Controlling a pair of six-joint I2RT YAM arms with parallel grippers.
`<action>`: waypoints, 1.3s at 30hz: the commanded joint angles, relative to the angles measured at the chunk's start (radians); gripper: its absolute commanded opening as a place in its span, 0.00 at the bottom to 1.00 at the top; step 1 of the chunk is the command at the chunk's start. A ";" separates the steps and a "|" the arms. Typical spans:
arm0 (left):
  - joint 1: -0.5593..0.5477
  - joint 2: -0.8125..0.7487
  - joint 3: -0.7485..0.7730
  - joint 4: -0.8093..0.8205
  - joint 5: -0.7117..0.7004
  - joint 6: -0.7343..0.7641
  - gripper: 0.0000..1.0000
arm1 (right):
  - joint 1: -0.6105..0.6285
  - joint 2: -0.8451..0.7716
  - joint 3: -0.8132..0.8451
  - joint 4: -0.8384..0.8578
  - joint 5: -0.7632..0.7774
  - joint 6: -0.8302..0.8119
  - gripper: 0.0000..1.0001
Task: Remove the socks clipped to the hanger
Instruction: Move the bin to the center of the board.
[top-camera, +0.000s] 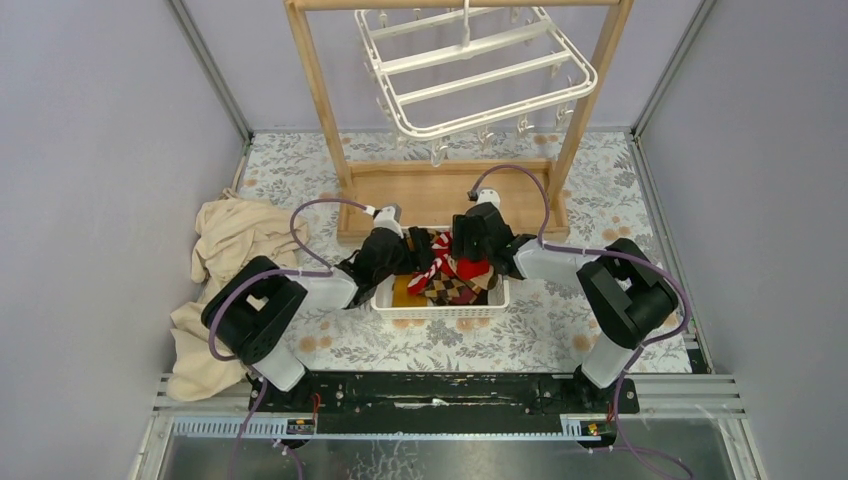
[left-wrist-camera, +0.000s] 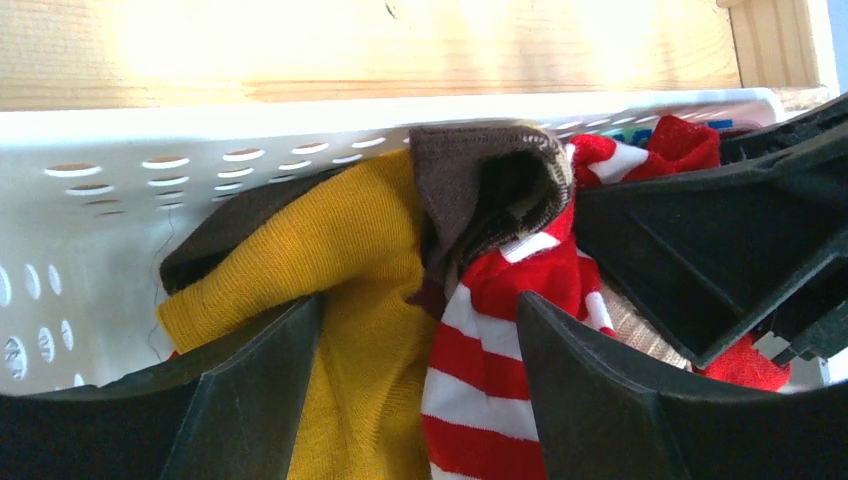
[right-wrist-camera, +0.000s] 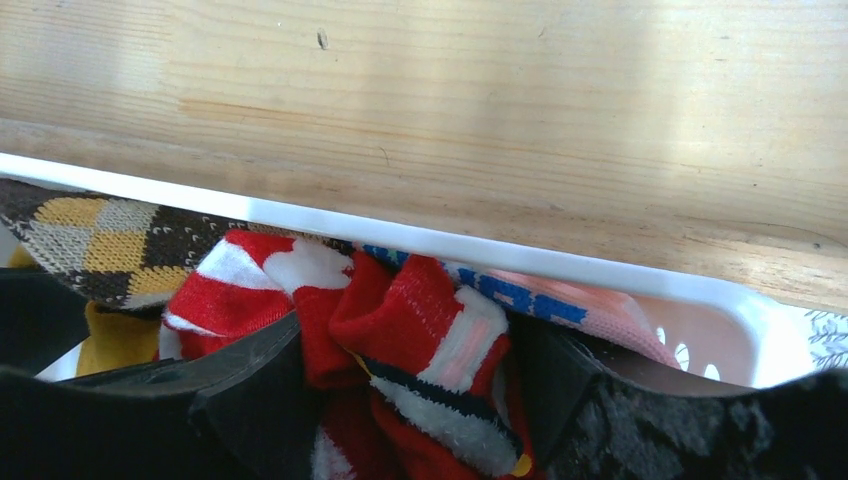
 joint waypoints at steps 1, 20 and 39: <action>0.027 0.056 0.041 0.054 -0.010 0.045 0.79 | -0.105 0.042 0.045 0.000 0.112 -0.071 0.69; -0.001 -0.264 0.051 -0.260 -0.058 0.085 0.88 | -0.148 -0.234 0.013 -0.160 -0.042 -0.084 1.00; -0.015 -0.759 0.023 -0.548 -0.309 0.151 0.98 | -0.135 -0.882 -0.180 -0.265 0.147 -0.232 1.00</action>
